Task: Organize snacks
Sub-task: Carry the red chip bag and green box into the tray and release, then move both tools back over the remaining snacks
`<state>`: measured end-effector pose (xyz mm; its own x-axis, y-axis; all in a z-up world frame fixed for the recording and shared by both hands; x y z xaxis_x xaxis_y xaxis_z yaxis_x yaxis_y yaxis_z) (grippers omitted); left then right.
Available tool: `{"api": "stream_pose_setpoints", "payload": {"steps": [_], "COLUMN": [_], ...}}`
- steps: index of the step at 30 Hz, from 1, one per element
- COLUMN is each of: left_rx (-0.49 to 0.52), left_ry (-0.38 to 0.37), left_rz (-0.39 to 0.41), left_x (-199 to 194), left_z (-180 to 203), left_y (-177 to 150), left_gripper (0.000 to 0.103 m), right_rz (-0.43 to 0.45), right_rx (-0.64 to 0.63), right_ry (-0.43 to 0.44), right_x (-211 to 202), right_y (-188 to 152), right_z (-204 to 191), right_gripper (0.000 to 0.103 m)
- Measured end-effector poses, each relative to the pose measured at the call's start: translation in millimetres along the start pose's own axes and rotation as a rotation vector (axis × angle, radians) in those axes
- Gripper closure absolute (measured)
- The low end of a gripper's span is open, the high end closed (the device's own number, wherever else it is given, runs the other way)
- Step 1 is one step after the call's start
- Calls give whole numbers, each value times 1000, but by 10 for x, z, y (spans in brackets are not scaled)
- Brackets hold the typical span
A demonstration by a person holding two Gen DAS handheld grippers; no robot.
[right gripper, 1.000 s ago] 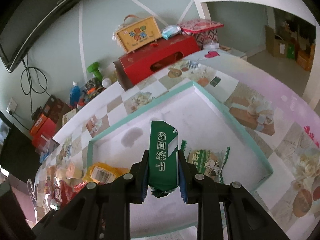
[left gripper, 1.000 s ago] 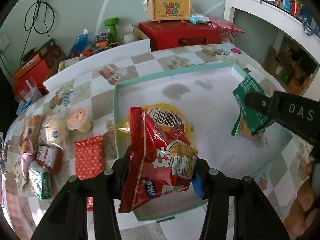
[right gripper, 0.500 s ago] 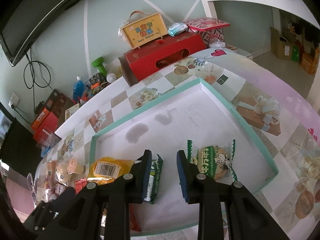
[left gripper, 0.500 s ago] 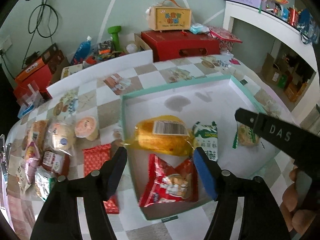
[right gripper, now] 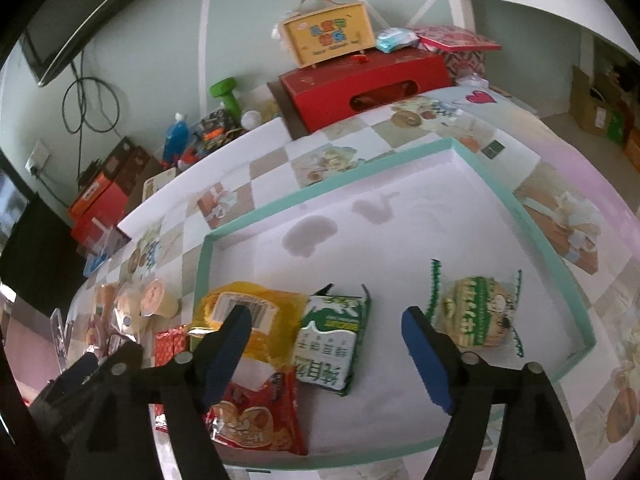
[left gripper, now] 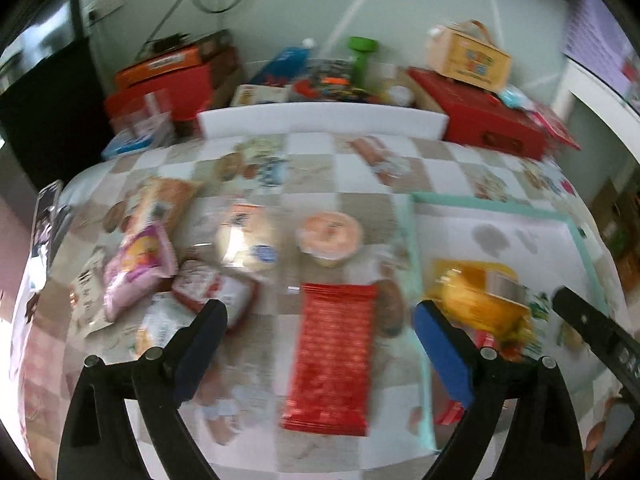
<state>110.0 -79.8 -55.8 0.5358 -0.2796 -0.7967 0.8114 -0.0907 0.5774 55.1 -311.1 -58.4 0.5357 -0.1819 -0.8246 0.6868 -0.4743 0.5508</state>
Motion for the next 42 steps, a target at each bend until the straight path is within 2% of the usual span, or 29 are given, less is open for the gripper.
{"api": "stream_pose_setpoints", "payload": {"steps": [2,4,12,17,24,29,34,42], "left_rx": [-42,-95,-215,-264,-301,-324,-258,-207], "left_ry": [-3,-6,32,70,117,109,179,145], "left_rz": [19,32,86,114,146,144,101,-51], "left_x": [-47,-98,-286,-418,-563,-588,-529,-210], "left_z": [-157,-334,-883,-1174,-1439,-1540,-1559,-1469], "left_y": [22,36,66,57,40,11,-28,-233], "left_gripper": [8,8,8,8,8,8,8,8], "right_rz": [15,33,92,98,98,78,46,-39], "right_rx": [-21,-36,-107,-136,-233,-335,-407,-437], "right_ry": [-4,-8,-6,39,136,186,204,198], "right_x": [-13,-34,-120,-174,-267,-259,-179,28], "right_y": [-3,-6,-23,-67,-239,-475,-688,-894], "right_z": [-57,-111,-404,-638,-1199,-1638,-1911,-2013], "right_gripper": [6,0,0,0,0,0,0,2]}}
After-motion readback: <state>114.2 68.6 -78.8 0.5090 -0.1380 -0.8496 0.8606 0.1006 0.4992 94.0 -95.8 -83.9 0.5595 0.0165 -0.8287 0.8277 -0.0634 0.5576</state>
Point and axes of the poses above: each gripper's, at about its wrist camera, not at the fingertips, and x roughly the way its jaws point, z to its right, y to its top, the point moved 6 cm from there along x, roughly the way its jaws point, and after that the axes turned 11 degrees about -y, right-handed, at the moved point
